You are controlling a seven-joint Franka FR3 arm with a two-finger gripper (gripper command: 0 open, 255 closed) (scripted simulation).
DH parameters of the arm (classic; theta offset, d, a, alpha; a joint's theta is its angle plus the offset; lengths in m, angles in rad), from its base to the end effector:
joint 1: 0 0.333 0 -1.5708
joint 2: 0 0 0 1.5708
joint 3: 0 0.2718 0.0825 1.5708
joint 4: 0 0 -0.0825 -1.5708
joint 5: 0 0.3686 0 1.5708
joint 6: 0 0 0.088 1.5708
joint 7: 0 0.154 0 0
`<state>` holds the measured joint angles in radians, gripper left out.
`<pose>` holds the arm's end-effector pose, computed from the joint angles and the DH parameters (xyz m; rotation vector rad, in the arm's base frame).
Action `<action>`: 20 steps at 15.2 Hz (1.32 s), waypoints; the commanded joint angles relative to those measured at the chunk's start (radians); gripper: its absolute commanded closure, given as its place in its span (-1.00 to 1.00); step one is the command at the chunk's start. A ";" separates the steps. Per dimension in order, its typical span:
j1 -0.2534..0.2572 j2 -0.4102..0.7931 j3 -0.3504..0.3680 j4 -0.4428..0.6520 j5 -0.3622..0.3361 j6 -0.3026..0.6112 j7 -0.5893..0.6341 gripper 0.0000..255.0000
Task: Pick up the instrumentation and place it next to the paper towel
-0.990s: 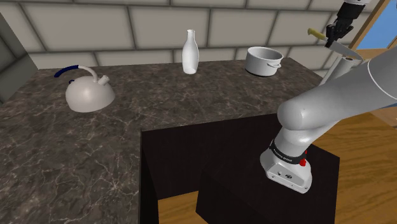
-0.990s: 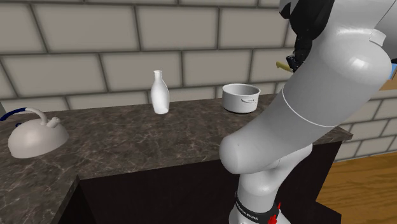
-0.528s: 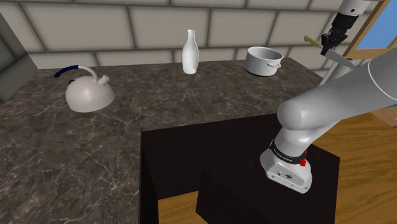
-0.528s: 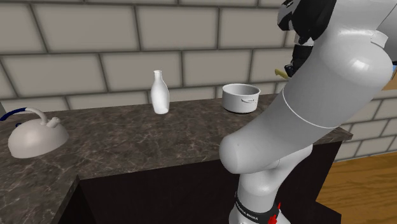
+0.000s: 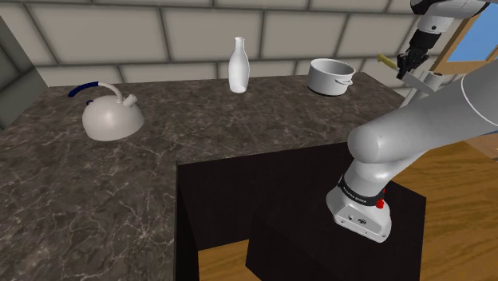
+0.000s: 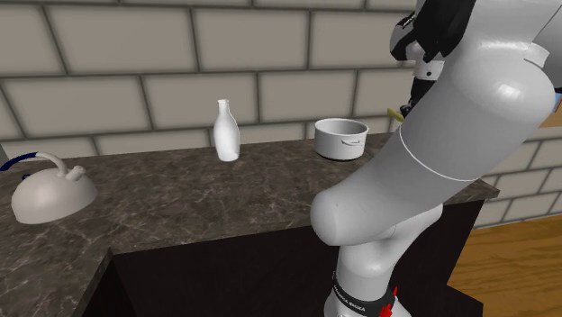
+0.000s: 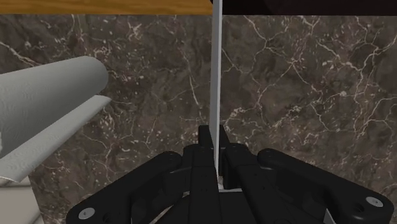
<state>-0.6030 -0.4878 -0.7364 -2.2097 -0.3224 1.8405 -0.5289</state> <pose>0.0565 -0.4479 0.4336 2.9600 -1.0247 0.0293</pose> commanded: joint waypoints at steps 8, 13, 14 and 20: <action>0.000 0.023 -0.038 -0.101 -0.012 0.125 0.000 1.00; 0.004 0.046 -0.065 -0.151 -0.016 0.197 -0.004 1.00; 0.005 0.052 -0.070 -0.160 -0.016 0.212 -0.005 1.00; 0.016 0.093 -0.108 -0.212 -0.012 0.303 -0.015 1.00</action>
<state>-0.5921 -0.4056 -0.8375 -2.4155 -0.3381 2.1268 -0.5428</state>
